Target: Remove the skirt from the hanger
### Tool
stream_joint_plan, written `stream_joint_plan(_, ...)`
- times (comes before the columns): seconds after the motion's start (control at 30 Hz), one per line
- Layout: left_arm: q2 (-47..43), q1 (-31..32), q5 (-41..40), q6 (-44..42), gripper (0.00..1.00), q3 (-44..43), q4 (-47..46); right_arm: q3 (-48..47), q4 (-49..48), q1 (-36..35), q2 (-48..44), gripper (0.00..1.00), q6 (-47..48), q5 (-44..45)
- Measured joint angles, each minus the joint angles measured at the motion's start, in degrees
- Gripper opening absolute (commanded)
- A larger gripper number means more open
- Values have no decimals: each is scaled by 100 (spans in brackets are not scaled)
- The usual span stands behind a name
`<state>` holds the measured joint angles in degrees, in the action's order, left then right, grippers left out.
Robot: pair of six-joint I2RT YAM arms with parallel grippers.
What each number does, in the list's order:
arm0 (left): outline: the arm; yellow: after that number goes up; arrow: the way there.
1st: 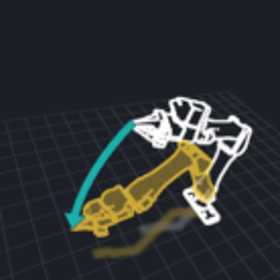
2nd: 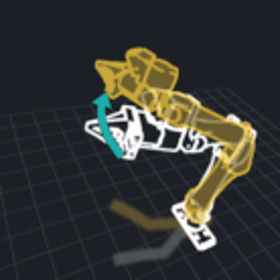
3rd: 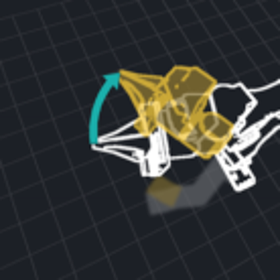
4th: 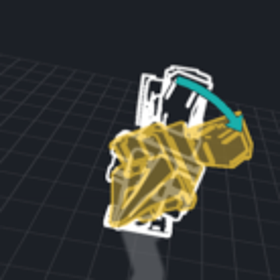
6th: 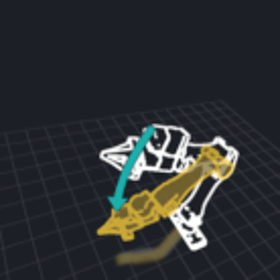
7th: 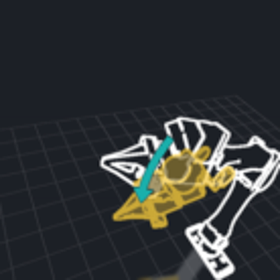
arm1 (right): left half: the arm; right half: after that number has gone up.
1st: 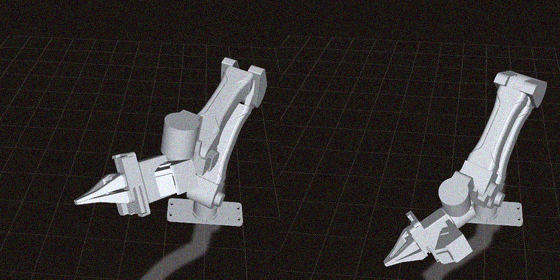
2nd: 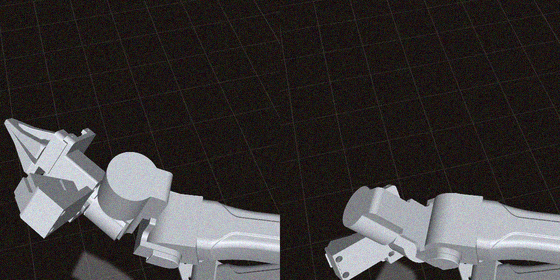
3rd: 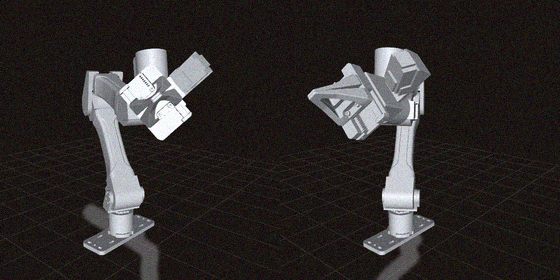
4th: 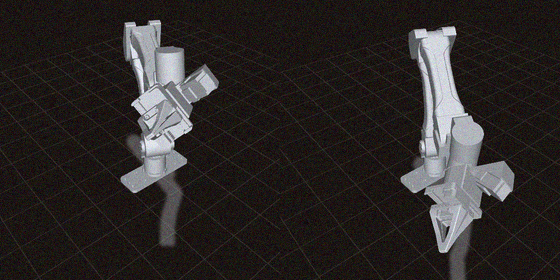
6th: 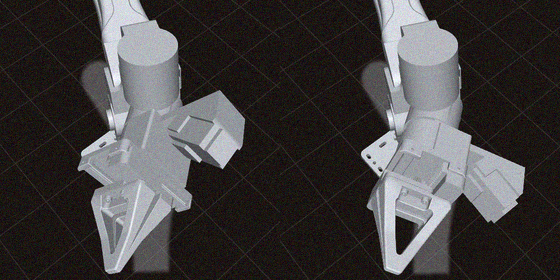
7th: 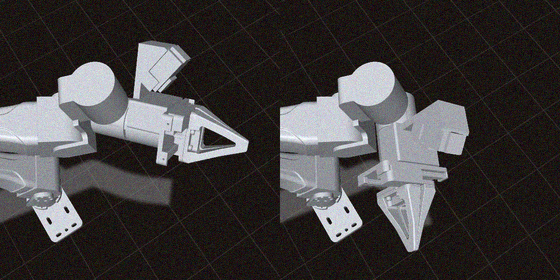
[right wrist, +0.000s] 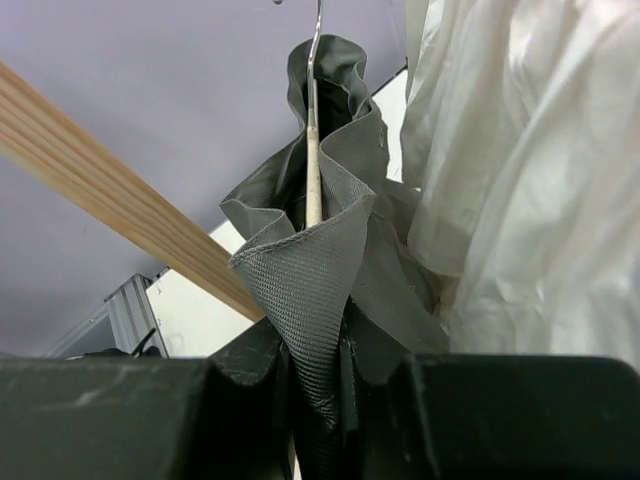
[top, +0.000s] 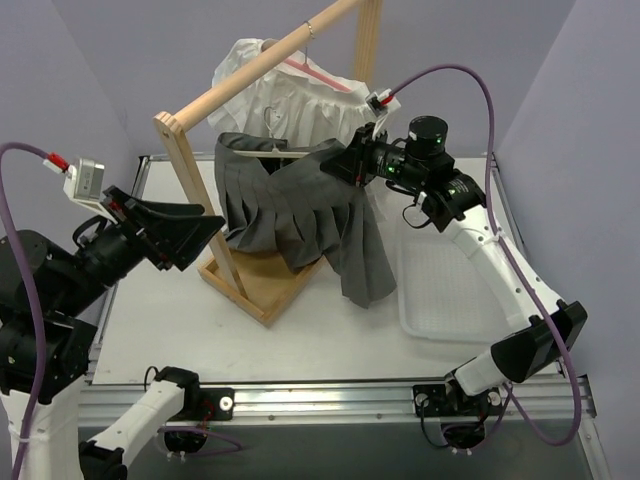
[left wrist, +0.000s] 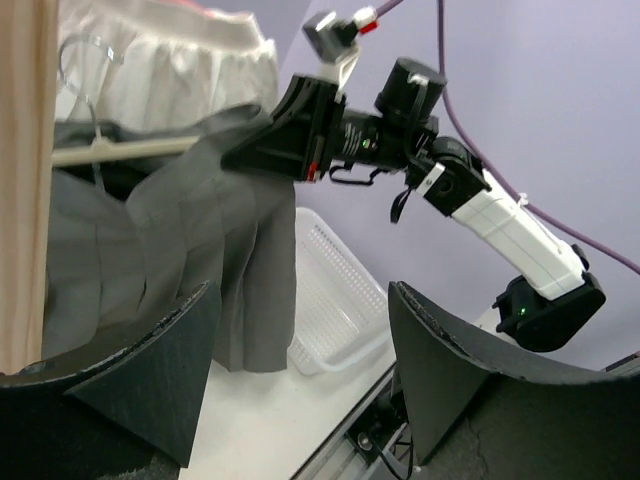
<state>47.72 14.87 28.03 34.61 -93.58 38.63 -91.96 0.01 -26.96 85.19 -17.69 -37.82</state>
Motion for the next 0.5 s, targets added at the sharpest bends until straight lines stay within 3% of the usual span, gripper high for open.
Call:
stream_joint_plan(0.37,1502,94,422,-59,74,-1821,-199,256,887,4,-855,0,-2,151)
stream_joint_plan(0.5,2223,658,260,-216,74,-2846,17,348,1088,4,-1167,0,2,184)
